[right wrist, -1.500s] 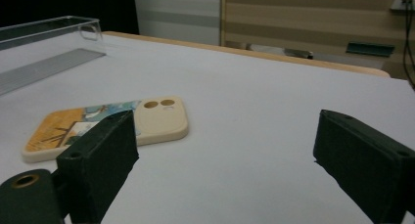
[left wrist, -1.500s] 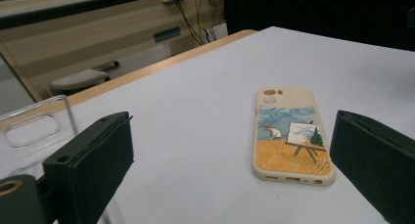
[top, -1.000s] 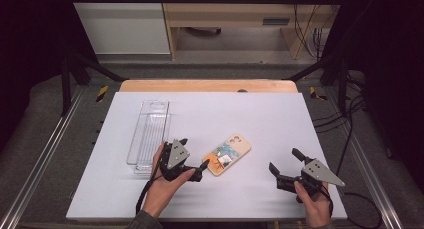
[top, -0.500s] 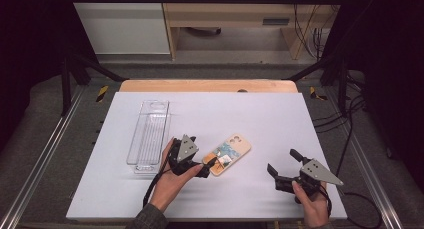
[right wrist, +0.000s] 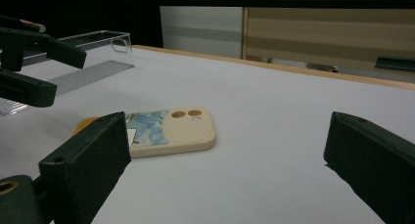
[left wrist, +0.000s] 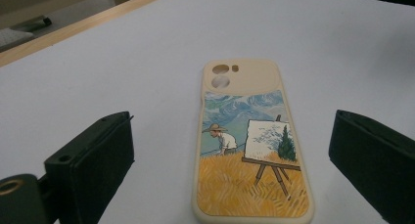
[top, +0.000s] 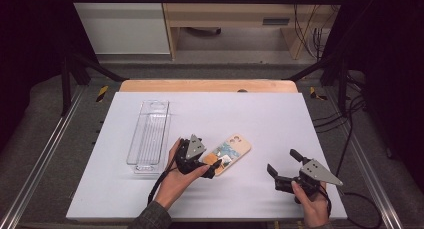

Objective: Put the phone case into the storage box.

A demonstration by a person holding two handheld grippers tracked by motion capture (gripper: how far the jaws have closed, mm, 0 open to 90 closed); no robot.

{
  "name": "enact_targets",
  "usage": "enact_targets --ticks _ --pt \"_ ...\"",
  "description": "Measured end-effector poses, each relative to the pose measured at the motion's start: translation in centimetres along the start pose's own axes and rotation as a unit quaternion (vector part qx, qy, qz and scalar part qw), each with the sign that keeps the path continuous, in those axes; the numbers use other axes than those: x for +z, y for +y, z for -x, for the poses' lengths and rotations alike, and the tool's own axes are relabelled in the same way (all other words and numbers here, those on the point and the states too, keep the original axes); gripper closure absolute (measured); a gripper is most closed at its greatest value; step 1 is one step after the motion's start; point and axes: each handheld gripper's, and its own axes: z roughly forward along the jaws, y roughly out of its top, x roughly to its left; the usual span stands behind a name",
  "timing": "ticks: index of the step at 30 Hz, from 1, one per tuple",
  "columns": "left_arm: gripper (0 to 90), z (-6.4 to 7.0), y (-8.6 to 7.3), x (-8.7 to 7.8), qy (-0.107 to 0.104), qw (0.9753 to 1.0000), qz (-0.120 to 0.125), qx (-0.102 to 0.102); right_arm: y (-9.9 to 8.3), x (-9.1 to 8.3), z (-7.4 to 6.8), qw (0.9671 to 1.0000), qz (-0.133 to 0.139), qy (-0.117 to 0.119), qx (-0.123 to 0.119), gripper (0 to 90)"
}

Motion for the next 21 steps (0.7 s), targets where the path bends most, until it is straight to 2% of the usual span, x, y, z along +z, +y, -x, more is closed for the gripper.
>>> enact_targets --ticks 21 --pt "2.8 0.2 0.3 1.4 -0.017 0.9989 -0.043 0.005 -0.1 0.1 -0.1 1.0 -0.002 0.004 0.0 3.1"
